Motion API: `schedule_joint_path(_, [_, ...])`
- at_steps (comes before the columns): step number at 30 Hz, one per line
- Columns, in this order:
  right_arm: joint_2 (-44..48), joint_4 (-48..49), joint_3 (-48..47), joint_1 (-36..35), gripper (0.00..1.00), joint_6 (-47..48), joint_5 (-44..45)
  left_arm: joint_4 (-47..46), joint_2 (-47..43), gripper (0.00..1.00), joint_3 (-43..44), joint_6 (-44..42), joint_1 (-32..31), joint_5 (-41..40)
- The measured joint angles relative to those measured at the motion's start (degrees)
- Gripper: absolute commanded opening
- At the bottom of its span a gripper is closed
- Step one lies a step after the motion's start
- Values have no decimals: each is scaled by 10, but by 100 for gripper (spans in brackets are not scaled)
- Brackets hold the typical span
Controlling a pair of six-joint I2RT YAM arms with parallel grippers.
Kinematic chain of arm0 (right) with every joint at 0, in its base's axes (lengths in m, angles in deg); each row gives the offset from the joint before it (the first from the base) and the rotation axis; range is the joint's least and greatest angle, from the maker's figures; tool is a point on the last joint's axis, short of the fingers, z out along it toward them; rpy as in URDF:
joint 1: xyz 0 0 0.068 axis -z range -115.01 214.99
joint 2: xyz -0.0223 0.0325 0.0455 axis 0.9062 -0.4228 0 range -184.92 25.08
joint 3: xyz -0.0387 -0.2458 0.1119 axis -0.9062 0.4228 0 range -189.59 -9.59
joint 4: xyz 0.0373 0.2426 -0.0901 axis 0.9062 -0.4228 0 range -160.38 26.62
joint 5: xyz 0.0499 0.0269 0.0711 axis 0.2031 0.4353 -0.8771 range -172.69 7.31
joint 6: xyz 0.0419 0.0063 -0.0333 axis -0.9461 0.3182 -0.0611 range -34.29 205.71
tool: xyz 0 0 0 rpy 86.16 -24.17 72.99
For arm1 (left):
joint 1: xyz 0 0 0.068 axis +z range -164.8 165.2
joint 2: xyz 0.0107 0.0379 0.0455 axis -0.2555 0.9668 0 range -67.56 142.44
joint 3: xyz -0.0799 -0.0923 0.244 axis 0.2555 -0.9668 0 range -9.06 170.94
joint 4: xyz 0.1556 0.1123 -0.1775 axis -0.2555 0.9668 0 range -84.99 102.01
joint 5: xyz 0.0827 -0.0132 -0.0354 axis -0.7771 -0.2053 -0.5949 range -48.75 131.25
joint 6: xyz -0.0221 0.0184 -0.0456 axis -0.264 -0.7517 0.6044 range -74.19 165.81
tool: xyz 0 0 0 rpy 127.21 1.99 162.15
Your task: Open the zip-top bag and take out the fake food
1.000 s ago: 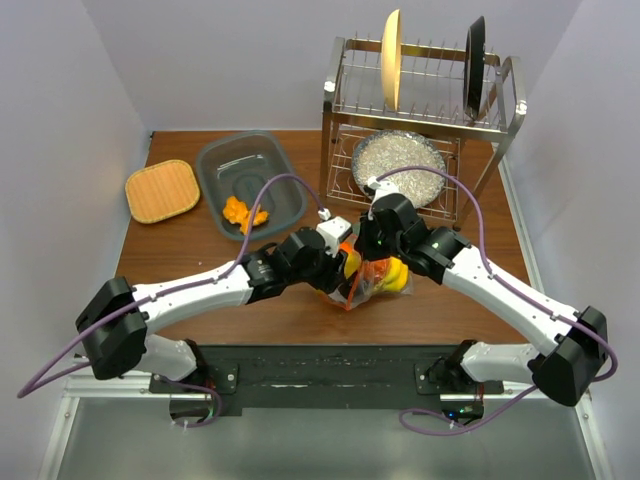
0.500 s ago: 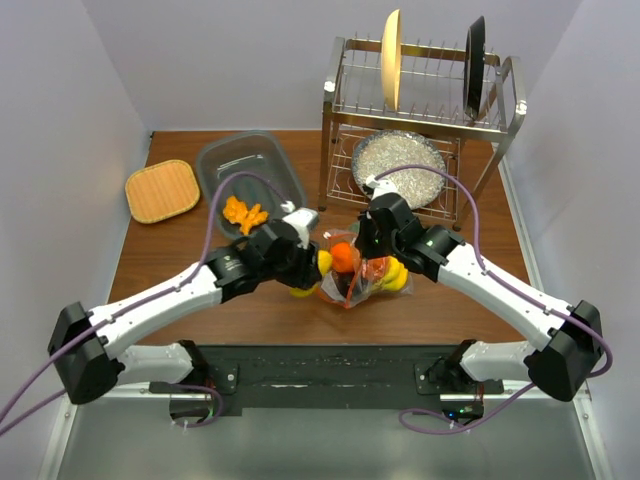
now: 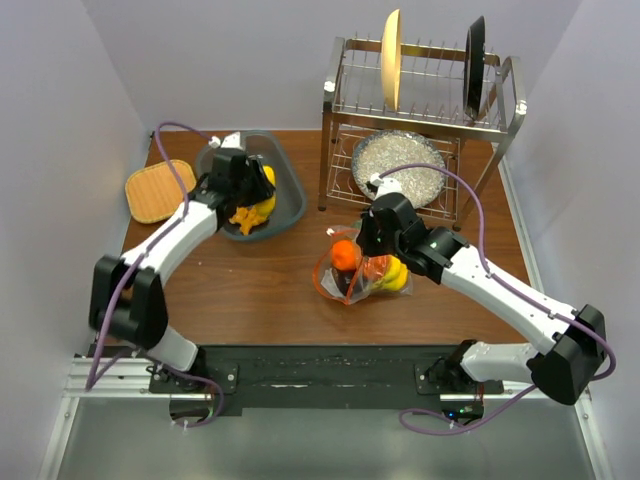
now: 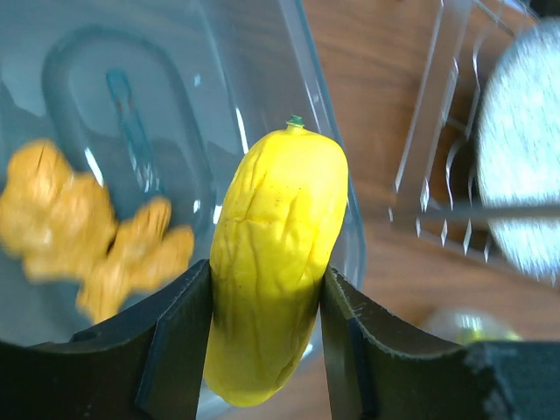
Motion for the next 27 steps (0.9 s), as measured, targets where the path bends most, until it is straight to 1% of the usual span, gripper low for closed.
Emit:
schedule_joint_path(1, [2, 0, 0, 0, 0, 0, 0, -11, 28, 33, 19, 0, 5, -3])
schedule_joint_path(3, [3, -2, 0, 0, 0, 2, 0, -29, 73, 39, 43, 0, 10, -7])
schedule_joint_path(6, [5, -5, 0, 0, 0, 3, 0, -43, 136, 58, 71, -1, 16, -9])
schedule_joint_path(7, [7, -7, 0, 0, 0, 4, 0, -46, 150, 75, 76, -2, 17, -9])
schedule_joint_path(8, [9, -7, 0, 0, 0, 5, 0, -52, 165, 80, 79, -5, 20, -7])
schedule_joint_path(9, [11, -8, 1, 0, 0, 6, 0, -54, 179, 83, 81, -7, 24, -5])
schedule_joint_path(11, [17, -11, 2, 0, 0, 9, 0, -54, 194, 92, 82, -16, 28, -1])
schedule_joint_path(12, [18, -12, 2, 0, 0, 9, 0, -51, 196, 95, 82, -18, 30, 0])
schedule_joint_path(14, [18, -12, 2, 0, 0, 12, 0, -52, 194, 95, 81, -21, 32, 0])
schedule_joint_path(17, [18, -13, 2, 0, 0, 13, 0, -50, 171, 90, 77, -22, 31, 0])
schedule_joint_path(18, [18, -13, 2, 0, 0, 13, 0, -55, 153, 83, 65, -22, 28, 0])
schedule_joint_path(20, [18, -14, 2, 0, 0, 14, 0, -48, 96, 73, 28, -23, 19, -2])
schedule_joint_path(21, [18, -14, 2, 0, 0, 14, 0, -50, 64, 63, 5, -25, 9, -7])
schedule_joint_path(23, [17, -15, 2, 0, 0, 15, -1, -47, -9, 54, -43, -25, -25, -17])
schedule_joint_path(24, [17, -15, 2, 0, 0, 15, -1, -46, -46, 48, -68, -24, -52, -21])
schedule_joint_path(27, [15, -17, 2, 0, 0, 16, -5, -44, -131, 43, -127, -10, -139, -22])
